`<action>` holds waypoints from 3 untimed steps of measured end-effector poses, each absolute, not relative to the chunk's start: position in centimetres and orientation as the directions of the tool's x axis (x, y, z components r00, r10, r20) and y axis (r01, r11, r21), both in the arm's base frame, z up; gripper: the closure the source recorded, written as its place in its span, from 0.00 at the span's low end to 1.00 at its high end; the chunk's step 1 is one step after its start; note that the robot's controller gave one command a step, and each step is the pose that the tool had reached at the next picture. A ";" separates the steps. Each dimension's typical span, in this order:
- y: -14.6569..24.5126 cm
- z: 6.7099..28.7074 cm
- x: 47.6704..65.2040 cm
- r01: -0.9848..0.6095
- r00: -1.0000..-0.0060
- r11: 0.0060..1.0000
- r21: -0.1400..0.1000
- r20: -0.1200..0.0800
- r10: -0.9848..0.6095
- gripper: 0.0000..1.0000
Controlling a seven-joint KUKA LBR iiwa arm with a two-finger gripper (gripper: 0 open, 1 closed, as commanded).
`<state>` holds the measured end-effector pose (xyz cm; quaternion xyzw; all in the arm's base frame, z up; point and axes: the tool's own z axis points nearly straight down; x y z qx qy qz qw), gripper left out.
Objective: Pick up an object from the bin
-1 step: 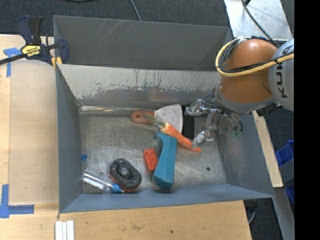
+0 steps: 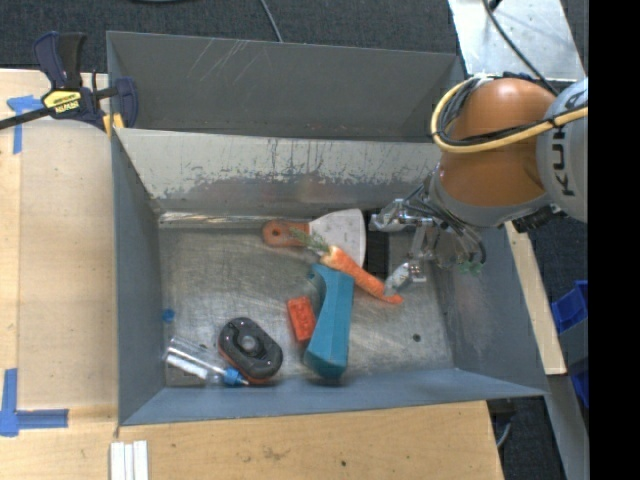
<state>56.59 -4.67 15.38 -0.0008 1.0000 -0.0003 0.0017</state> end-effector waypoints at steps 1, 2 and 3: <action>-0.6 8.4 59.5 0.027 -1.000 1.000 -0.007 0.013 0.027 1.00; -0.6 8.4 59.5 0.026 -1.000 1.000 -0.007 0.013 0.027 1.00; -1.8 21.1 58.3 0.074 -0.997 0.997 0.000 -0.005 0.074 1.00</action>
Offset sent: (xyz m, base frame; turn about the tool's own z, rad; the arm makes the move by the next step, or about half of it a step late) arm 0.0000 0.0000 0.0000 0.0000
